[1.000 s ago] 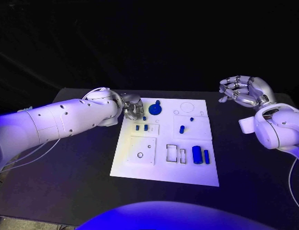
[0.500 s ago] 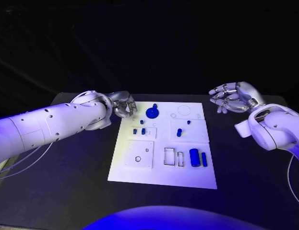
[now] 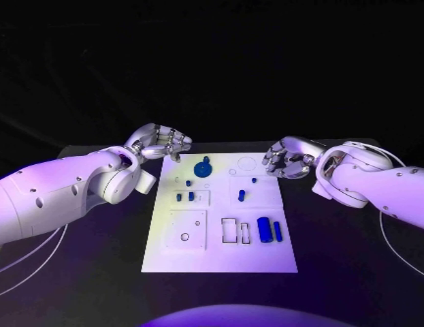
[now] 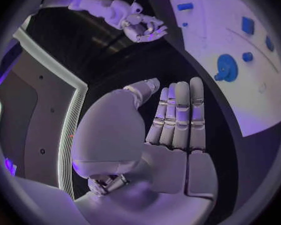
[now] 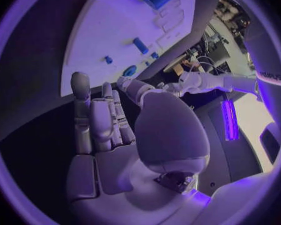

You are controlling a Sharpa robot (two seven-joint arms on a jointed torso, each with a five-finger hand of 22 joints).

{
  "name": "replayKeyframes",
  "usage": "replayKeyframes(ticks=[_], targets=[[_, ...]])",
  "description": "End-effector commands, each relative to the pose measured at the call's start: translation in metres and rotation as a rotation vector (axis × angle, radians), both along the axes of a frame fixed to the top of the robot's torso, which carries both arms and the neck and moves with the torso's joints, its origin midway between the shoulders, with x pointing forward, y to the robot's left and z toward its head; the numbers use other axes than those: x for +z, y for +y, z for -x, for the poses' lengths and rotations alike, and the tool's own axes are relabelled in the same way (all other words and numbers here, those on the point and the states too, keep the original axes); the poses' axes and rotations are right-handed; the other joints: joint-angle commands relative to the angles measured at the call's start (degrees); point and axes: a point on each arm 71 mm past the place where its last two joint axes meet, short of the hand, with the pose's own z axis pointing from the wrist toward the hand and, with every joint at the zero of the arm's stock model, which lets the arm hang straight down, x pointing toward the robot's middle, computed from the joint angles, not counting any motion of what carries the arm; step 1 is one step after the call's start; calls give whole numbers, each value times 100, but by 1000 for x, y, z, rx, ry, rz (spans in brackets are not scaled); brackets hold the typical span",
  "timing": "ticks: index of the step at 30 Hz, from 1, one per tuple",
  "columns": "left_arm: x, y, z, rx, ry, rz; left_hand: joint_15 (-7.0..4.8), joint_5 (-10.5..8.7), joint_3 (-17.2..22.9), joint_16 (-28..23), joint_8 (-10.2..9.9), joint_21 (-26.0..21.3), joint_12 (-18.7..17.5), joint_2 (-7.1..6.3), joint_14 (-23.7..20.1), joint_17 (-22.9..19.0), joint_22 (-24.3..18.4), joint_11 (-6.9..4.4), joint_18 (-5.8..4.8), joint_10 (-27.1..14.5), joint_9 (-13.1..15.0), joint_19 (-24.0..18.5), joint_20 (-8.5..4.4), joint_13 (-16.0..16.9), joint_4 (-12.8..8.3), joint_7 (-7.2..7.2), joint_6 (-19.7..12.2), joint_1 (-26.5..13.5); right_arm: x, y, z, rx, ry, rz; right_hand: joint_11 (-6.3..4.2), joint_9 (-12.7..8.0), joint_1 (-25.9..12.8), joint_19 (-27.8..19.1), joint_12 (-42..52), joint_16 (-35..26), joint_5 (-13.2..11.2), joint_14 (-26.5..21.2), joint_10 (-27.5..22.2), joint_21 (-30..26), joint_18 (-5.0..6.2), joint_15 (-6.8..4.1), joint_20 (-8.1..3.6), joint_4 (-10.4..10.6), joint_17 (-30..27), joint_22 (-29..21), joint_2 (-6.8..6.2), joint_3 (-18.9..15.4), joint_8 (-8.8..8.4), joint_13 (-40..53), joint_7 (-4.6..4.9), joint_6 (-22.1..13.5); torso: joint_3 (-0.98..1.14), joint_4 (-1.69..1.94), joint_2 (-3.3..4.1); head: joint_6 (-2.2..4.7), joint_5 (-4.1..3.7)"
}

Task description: Assemble the parts on the task board

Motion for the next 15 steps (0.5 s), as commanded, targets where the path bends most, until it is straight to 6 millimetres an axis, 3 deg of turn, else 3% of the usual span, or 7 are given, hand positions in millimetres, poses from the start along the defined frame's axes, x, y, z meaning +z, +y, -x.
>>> replayKeyframes(ticks=[1, 7, 11, 15], targets=[[8, -2, 4, 26, 6, 279, 7, 11, -73, -213, -16, -246, -80, 10, -146, -92, -147, -4, 74, 81, 18, -78, 4, -16, 19, -28, 37, -56, -4, 7, -3, 25, -78, 240, 12, -7, -50, 63, -65, 132, -37, 339, -60, 115, -66, 19, -5, 2, 84, 94, -25, 36, -38, 4, 9, 35, 0, 8, 4, 49, -95], [11, -9, 11, -2, 6, 349, 76, 18, -124, -1106, -32, -1035, -656, 34, -298, -448, -638, 45, 73, 250, 77, -51, 90, -197, 37, -9, 94, -27, -8, 22, -5, 43, -118, 292, 36, -10, -55, 211, -139, 253, -36, 341, -94, 443, -123, 38, 10, 3, 142, 358, -41, 71, -77, -1, 37, 35, 6, 1, 6, 52, -134], [13, -11, 14, -8, 2, 366, 71, 19, -134, -1196, -40, -1109, -806, 41, -187, -471, -698, 54, 77, 287, 87, 62, 77, -245, 29, 2, 102, -18, -12, 28, -7, 49, -132, 307, 51, -9, -51, 289, -173, 386, -33, 352, -101, 607, -151, 51, 20, 1, 237, 488, -44, 95, -92, -1, 57, 47, 9, -7, 12, 42, -153], [14, -13, 15, -8, 0, 377, 72, 23, -139, -1243, -49, -1149, -875, 36, -161, -479, -727, 60, 75, 302, 89, 98, 73, -265, 19, 9, 98, -9, -17, 35, -7, 62, -134, 310, 54, -6, -39, 322, -187, 437, -26, 355, -87, 684, -161, 56, 25, -3, 264, 551, -31, 120, -97, 2, 60, 63, 2, 14, 23, 35, -180]])
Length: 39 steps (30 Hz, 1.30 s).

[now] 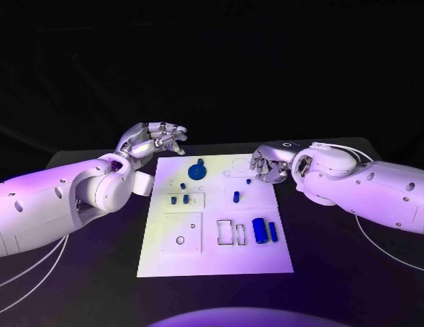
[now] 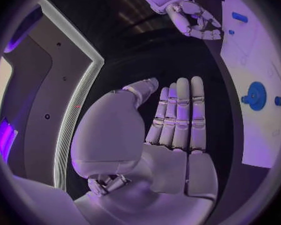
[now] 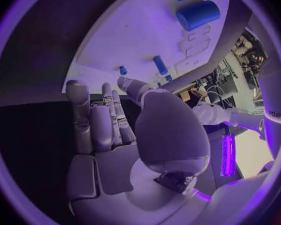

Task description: Assemble the parts on the task board

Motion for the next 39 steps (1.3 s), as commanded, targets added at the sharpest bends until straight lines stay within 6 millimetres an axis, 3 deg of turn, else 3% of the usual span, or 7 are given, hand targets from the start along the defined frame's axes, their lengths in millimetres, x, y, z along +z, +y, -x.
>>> replayKeyframes(ticks=[1, 3, 9, 26, 39], targets=[[4, -2, 2, -5, -18, 73, 3, 24, -25, -41, -28, -36, -55, 21, 59, -8, -15, 13, 74, 51, 8, 52, -11, -15, -6, 18, 32, 9, -5, 4, 0, 10, -24, 61, -11, 2, -2, 65, -23, 70, -23, 336, -3, 74, -76, 35, 6, 1, 26, 55, 7, 45, -37, 7, 15, 30, -7, 21, 17, -12, -31], [4, -3, 2, -5, -18, 76, 4, 25, -25, -48, -31, -42, -69, 20, 64, -8, -19, 16, 74, 51, 8, 59, -12, -19, -10, 22, 29, 12, -7, 7, 1, 17, -21, 61, -31, 14, 22, 175, 16, 76, -7, 326, 100, 322, -117, 23, 3, -14, 7, 251, 26, 68, -24, 34, 3, 80, -4, 27, 17, -20, -33], [5, -3, 3, -5, -16, 82, 8, 27, -24, -63, -39, -56, -104, 23, 77, -8, -30, 25, 73, 47, 7, 77, -13, -29, -19, 34, 23, 22, -14, 14, 4, 32, -10, 61, -46, 25, 32, 198, 32, 97, 10, 319, 154, 383, -123, 13, -3, -24, 6, 303, 34, 81, -14, 52, -10, 120, -8, 38, 39, -33, -14], [4, -2, 4, -7, -7, 82, 16, 27, -25, -77, -53, -69, -145, 24, 91, -5, -40, 38, 72, 40, 5, 99, -15, -39, -33, 54, 6, 35, -26, 25, 7, 50, 2, 76, -50, 30, 43, 219, 27, 146, 35, 316, 169, 454, -132, 9, -9, -43, 25, 367, 29, 96, -23, 64, -10, 129, -10, 30, 29, -67, 47], [3, -1, 4, -7, 8, 76, 21, 29, -15, -90, -65, -77, -179, 38, 100, -1, -47, 47, 72, 39, 3, 121, -18, -47, -58, 65, -6, 67, -33, 23, 9, 47, -7, 166, -122, 99, 127, 259, 113, 259, -5, 310, 356, 646, -155, -42, -46, -130, 53, 545, 97, 151, 54, 153, -80, 310, -11, 21, 26, -95, 39]])
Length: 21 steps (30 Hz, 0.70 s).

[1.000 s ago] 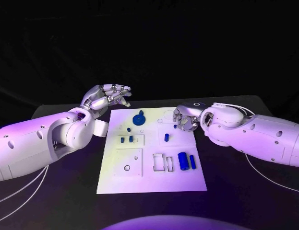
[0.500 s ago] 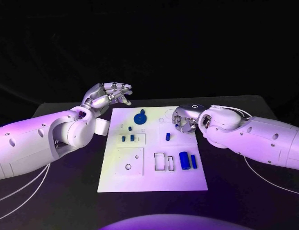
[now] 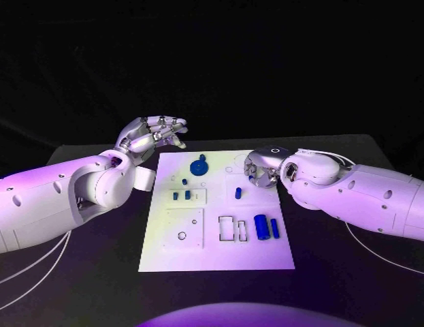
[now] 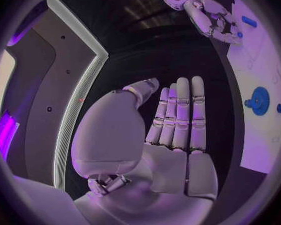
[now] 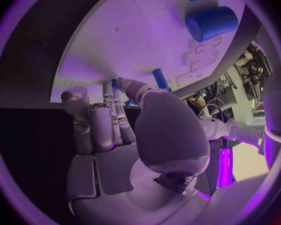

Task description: Assemble the parts on the task board

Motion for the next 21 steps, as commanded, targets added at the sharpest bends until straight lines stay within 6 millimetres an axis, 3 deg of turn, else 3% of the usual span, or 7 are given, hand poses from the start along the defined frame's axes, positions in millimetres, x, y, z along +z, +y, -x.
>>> replayKeyframes(ticks=[1, 9, 21], targets=[[1, -1, 1, -16, 5, 13, 0, 29, 4, -31, -22, -29, -36, 18, 42, -2, -9, 28, 73, 21, 5, 45, -19, -10, -50, 25, -5, 51, -10, -2, 3, 1, 11, 92, -25, 28, 96, 46, 55, 46, -65, 309, 88, 80, -111, -56, -34, -59, 10, 59, 62, 47, 44, 55, -26, 90, -1, -3, -2, -6, -8], [0, -1, 1, -17, 12, 10, 0, 29, 12, -44, -27, -30, -61, 28, 45, 1, -11, 31, 72, 26, 6, 59, -23, -15, -81, 29, -5, 86, -13, -2, 5, 2, -18, 133, -108, 121, 256, 85, 172, 137, -379, 308, 263, 264, -137, -125, -102, -267, 21, 236, 173, 166, 150, 204, -96, 285, 1, 1, -4, -16, -28], [-1, -1, 0, -15, 20, 5, 6, 27, 11, -58, -36, -34, -85, 27, 37, 1, -13, 40, 69, 15, 4, 60, -24, -21, -94, 38, -16, 95, -22, 3, 11, 6, -40, 113, -113, 144, 185, 87, 181, 150, -463, 306, 267, 296, -143, -129, -107, -254, 4, 275, 188, 154, 159, 249, -104, 305, 0, 4, 1, -28, -9]])
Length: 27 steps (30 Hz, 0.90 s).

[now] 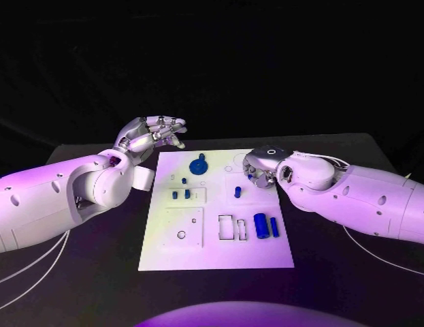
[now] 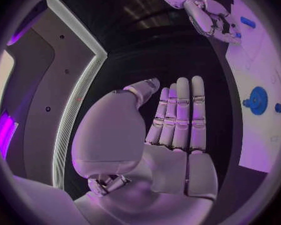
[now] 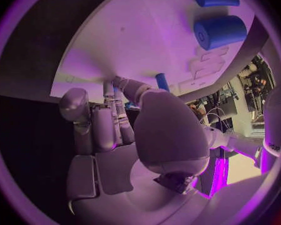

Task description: Assemble the parts on the task board

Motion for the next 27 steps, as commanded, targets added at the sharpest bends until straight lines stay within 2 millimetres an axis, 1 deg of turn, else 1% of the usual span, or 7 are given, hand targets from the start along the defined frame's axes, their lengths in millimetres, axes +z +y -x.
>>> replayKeyframes(ticks=[1, 4, 10, 17, 24, 27], targets=[[0, -1, 0, -12, 5, 10, 8, 27, 3, -39, -39, -36, -40, 0, 36, 0, -9, 41, 68, 13, 4, 39, -2, -6, -26, 41, -18, 70, -17, -4, 6, -13, 27, 48, -46, 4, -38, 17, -19, 22, -25, 308, 19, 41, -60, -45, -35, -5, -9, 11, 19, -11, 25, 5, -1, 36, -4, -5, 2, -3, 13], [0, -1, 0, -11, 7, 8, 9, 27, 3, -42, -41, -36, -44, 1, 34, 0, -9, 43, 68, 11, 4, 39, -2, -7, -28, 43, -21, 71, -16, -6, 6, -18, 5, 27, -50, 10, -55, 25, -17, 34, -28, 310, 23, 60, -63, -47, -35, 5, -1, 28, 30, -12, 30, 13, -6, 44, -9, -4, 5, 0, 10], [0, -1, 0, -10, 10, 6, 10, 28, 5, -45, -43, -37, -49, 6, 33, 1, -10, 45, 67, 10, 3, 38, -2, -8, -30, 45, -24, 73, -12, -8, 6, -22, -29, -10, -56, 21, -79, 38, -16, 46, -29, 313, 27, 88, -68, -51, -37, 19, 1, 52, 46, -9, 40, 27, -14, 60, -3, -1, 0, 0, 19], [-1, 0, -1, -7, 13, 3, 12, 29, 8, -48, -45, -38, -54, 12, 32, 1, -10, 47, 67, 8, 3, 38, -2, -9, -33, 48, -26, 77, -6, -12, 8, -25, -67, -75, -62, 33, -109, 56, -17, 68, -30, 317, 31, 125, -75, -56, -40, 40, 11, 85, 67, -5, 49, 42, -22, 73, -10, 1, 1, 11, 28], [-1, 2, -2, -4, 17, 1, 13, 29, 9, -52, -48, -39, -60, 15, 29, 1, -11, 49, 66, 6, 2, 38, -2, -11, -37, 50, -29, 81, 2, -15, 10, -28, -89, -126, -63, 37, -121, 58, -19, 69, -30, 317, 31, 129, -76, -57, -41, 49, 7, 89, 74, -3, 50, 46, -24, 74, -3, -3, 1, 14, 56], [-2, 2, -2, -3, 18, -1, 13, 29, 9, -52, -48, -39, -60, 15, 29, 1, -11, 49, 66, 6, 2, 38, -2, -11, -37, 50, -29, 81, 6, -17, 10, -30, -93, -141, -63, 39, -128, 63, -20, 71, -31, 317, 31, 140, -78, -57, -41, 54, 7, 98, 77, -3, 51, 49, -25, 75, -10, -7, 0, 19, 62]])
